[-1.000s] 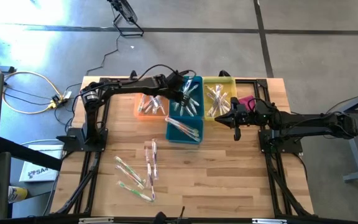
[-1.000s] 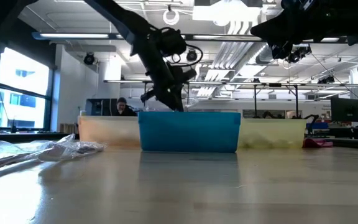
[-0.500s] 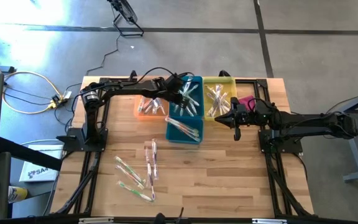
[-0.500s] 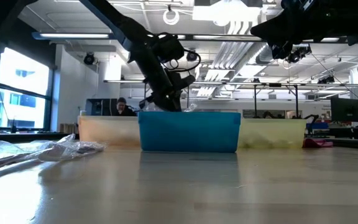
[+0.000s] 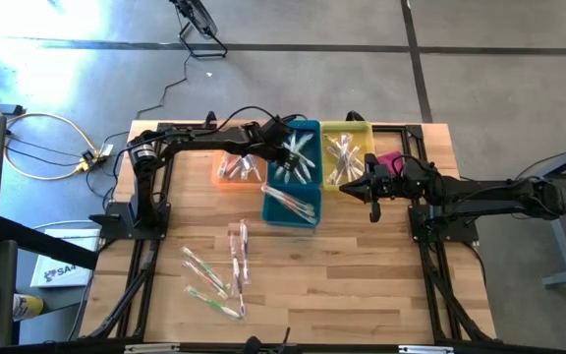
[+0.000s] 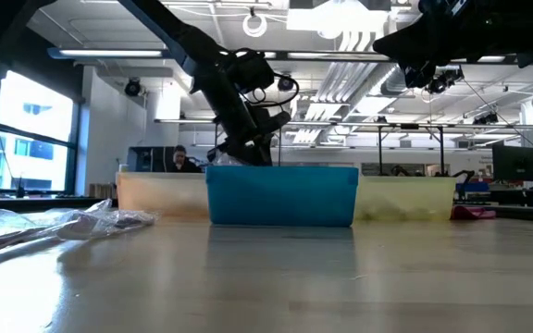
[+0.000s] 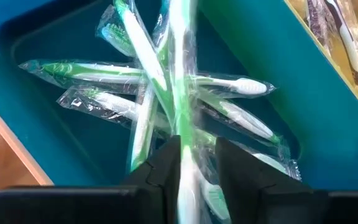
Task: Pick & Place Toothbrushes
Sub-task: Put the green toothbrush into the top blue bin, then put the violet toothbrush into the yellow bin
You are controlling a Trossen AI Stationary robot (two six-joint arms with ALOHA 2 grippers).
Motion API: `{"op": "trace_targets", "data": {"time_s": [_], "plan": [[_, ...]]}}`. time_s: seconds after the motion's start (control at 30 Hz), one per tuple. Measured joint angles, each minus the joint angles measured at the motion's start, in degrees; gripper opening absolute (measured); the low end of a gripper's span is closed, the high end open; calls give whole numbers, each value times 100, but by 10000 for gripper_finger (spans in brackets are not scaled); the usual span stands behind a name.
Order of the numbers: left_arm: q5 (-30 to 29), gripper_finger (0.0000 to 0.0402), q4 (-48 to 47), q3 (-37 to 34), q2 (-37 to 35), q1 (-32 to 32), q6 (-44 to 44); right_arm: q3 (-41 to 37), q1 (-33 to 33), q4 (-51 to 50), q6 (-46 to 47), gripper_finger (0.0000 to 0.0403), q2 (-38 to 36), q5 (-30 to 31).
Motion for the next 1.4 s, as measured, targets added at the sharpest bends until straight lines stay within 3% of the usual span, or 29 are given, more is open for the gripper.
{"op": "trace_targets", "data": {"time_s": [0.23, 0.87, 0.97, 1.2, 1.4], "plan": [[-2, 126, 19, 0, 0, 0, 6, 0, 0, -1, 0, 4, 0, 1], [-38, 127, -34, 4, 0, -30, 50, 0, 0, -2, -147, 4, 0, 1], [-96, 127, -82, 2, -152, -138, 404, 0, -2, -13, -149, 4, 0, 1], [-1252, 127, -293, 11, -755, -734, 944, 0, -2, -39, -225, 4, -2, 0], [-1354, 127, -198, -243, -1284, -1140, 1495, 0, -2, -120, -258, 4, -2, -13]]}}
